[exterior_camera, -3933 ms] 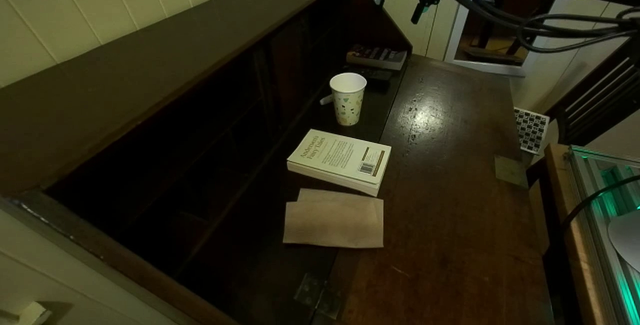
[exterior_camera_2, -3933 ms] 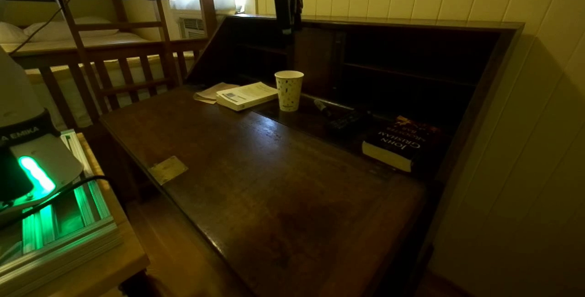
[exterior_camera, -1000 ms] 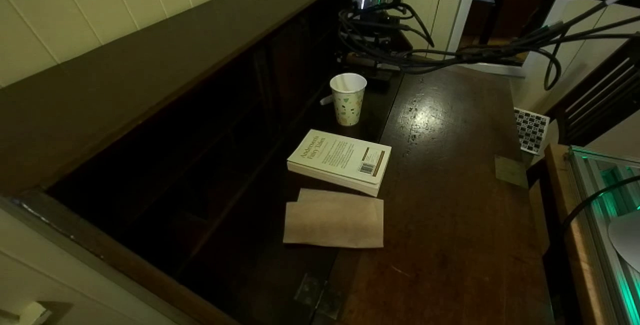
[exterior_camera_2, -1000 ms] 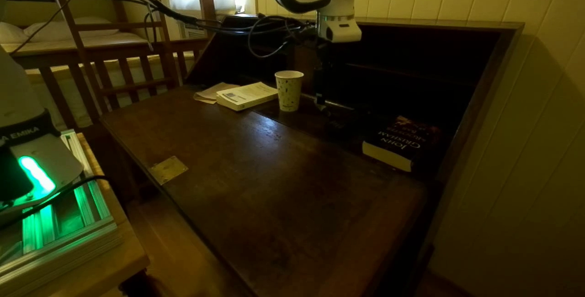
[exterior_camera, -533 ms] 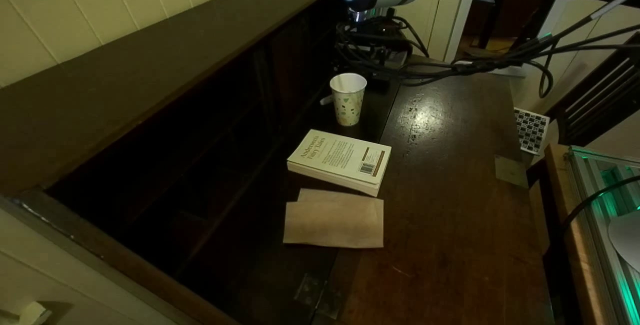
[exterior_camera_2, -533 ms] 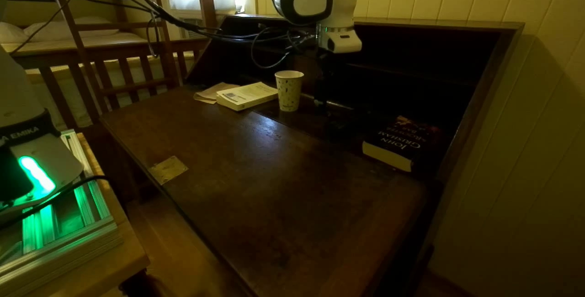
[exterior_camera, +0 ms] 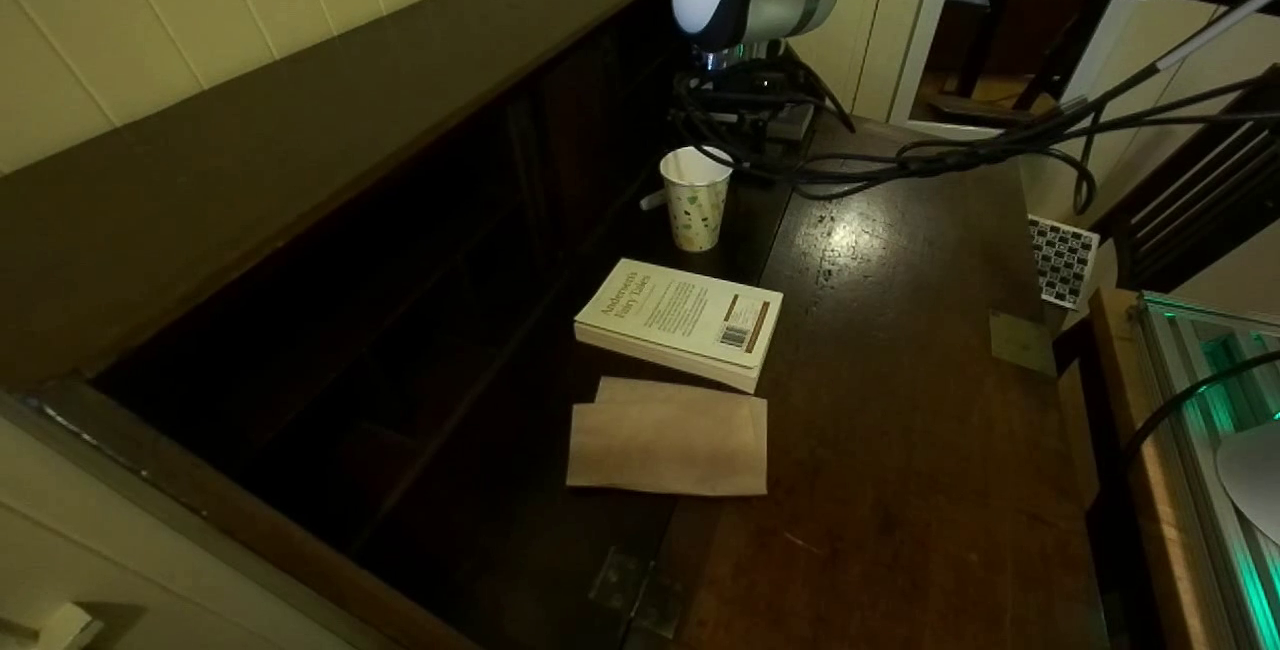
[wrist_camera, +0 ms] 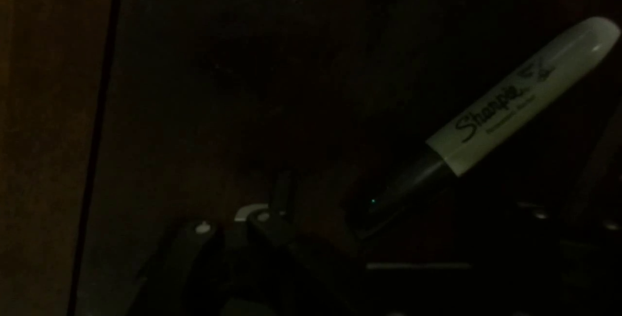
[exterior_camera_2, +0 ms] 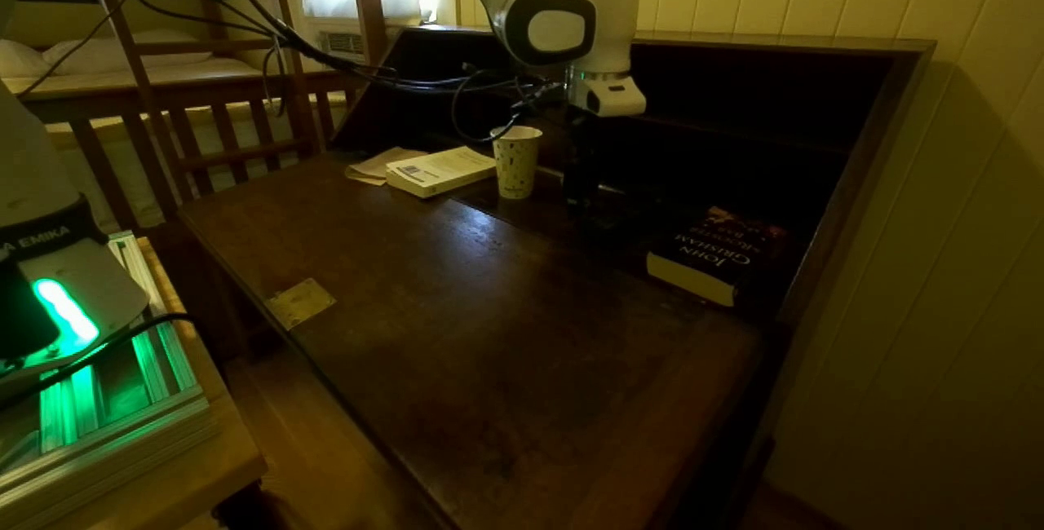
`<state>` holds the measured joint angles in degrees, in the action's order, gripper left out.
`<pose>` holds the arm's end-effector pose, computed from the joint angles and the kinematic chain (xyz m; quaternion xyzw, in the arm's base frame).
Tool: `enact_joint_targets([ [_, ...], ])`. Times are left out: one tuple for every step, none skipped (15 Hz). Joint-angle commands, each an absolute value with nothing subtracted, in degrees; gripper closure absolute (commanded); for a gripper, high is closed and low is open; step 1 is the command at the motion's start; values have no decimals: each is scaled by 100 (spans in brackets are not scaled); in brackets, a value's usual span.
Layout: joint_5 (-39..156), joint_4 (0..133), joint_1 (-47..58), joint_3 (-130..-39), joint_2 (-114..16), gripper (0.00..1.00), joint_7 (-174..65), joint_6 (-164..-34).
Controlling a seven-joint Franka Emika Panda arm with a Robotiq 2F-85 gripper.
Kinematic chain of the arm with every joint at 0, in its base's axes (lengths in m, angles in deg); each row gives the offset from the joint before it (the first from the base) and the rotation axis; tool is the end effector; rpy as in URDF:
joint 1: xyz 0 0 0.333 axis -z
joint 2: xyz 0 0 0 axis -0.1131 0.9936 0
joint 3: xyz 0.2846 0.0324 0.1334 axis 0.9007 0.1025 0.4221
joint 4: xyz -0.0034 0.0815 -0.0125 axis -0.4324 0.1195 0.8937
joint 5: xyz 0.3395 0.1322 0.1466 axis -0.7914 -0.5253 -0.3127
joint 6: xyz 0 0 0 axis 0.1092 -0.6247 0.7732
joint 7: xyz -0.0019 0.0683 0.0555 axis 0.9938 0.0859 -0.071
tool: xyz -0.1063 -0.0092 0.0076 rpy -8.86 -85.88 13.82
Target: Put the marker inside the coffee cup.
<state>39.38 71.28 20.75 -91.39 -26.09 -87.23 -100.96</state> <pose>0.6203 -0.2756 0.2078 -0.8117 0.5827 -0.0119 0.0376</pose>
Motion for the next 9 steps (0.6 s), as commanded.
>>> enact_joint_targets([
  [3940, 6686, 2092, -9192, -2320, 42, -8532, -9829],
  [3954, 6639, 2097, -9201, -2313, 50, -8505, -9745],
  [3968, 6606, 2092, -9221, -2314, 56, -8488, -9684],
  [3974, 6564, 2096, -9229, -2303, 62, -8455, -9606],
  [3984, 6530, 2097, -9239, -2297, 70, -8425, -9532],
  [3990, 6505, 2095, -9252, -2295, 77, -8409, -9485],
  [4005, 6478, 2085, -9269, -2277, 84, -8408, -9451],
  [4013, 6455, 2083, -9278, -2266, 91, -8406, -9416],
  [4015, 6439, 2079, -9285, -2257, 99, -8402, -9404],
])
